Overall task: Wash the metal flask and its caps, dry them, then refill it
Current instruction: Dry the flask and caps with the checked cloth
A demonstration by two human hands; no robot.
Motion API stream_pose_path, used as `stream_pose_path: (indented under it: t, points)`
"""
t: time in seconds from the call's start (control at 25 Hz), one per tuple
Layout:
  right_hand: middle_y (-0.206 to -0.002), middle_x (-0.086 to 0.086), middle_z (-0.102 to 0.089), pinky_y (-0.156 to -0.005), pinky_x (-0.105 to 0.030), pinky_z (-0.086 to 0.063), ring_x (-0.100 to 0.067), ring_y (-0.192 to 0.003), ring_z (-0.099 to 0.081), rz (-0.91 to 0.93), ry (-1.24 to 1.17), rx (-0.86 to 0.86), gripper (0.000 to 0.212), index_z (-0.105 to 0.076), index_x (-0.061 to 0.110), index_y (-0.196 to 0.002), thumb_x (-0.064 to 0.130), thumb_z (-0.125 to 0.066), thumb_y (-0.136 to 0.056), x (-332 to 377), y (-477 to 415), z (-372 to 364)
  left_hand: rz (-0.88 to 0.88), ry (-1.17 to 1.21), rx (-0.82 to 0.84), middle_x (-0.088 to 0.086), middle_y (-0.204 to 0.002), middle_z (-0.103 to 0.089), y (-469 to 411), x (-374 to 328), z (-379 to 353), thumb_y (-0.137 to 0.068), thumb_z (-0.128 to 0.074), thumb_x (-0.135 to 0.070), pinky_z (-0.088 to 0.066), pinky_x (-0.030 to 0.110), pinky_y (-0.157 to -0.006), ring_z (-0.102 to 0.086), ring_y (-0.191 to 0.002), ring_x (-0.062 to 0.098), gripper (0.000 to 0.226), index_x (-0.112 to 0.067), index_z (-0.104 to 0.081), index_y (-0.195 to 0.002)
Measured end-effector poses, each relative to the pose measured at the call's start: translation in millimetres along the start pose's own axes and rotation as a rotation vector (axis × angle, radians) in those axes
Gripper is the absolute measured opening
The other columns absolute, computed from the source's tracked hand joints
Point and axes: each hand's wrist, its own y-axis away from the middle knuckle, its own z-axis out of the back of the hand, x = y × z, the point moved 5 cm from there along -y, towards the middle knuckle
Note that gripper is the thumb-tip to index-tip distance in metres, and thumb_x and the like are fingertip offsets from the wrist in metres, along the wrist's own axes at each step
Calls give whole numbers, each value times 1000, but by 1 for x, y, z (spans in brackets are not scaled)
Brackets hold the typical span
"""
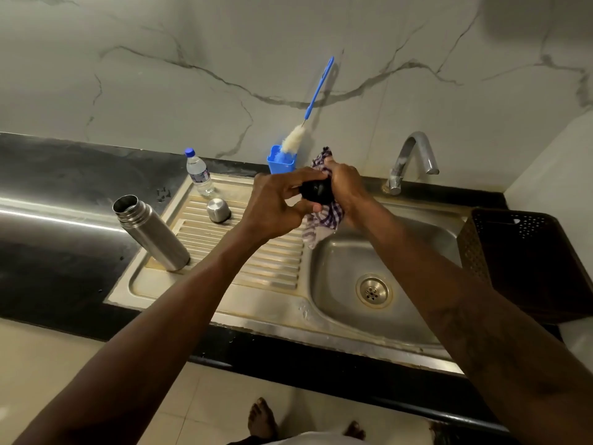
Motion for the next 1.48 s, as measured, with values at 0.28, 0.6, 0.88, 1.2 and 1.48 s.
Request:
stream_pose_path:
  t: [0.28, 0.6, 0.88, 1.2, 1.48]
  points:
    - [-115, 11, -69, -86, -11, -53, 10, -95, -65, 773, 248, -102, 35, -64, 16, -135, 32, -56, -105, 8, 43, -11, 605, 579, -281, 14, -110, -77, -3, 28, -5, -86, -82, -21, -62, 56, -91, -76, -101, 28, 35, -11, -73, -119]
    - [-91, 2, -76, -78, -14, -49, -10, -77, -64, 855, 510, -392, 28, -74, 15, -108, 39, -69, -94, 33, 58, 1, 314, 396, -216, 10, -120, -76, -1, 14, -5, -87, -81, -1, -58, 41, -102, -73, -114, 20, 54, -5, -64, -138]
    - [-92, -4, -64, -77, -33, -48, -22, -87, -63, 371, 449, -180, 47, -67, 11, -106, 43, -31, -109, 40, 39, 2, 167, 253, -156, 5, -117, -78, -7, 0, -8, -81, -88, -7, -59, 45, -100, -75, -109, 18, 55, -12, -70, -133]
    - [-83, 3, -62, -60, -15, -42, -5, -72, -59, 533, 533, -402, 37, -60, 15, -95, 52, -59, -98, 29, 38, 16, 481, 371, -329, 7, -104, -80, -10, 7, -18, -81, -91, -18, -63, 33, -90, -78, -93, 15, 45, -10, -76, -122]
    - [-142, -2, -56, -110, -48, -45, -17, -130, -52, 853, 279, -131, 41, -53, 18, -145, 31, -49, -107, 13, 58, -7, 831, 1114, -311, 17, -105, -72, -11, 6, -34, -91, -73, -20, -64, 37, -80, -74, -94, 28, 41, 1, -66, -125]
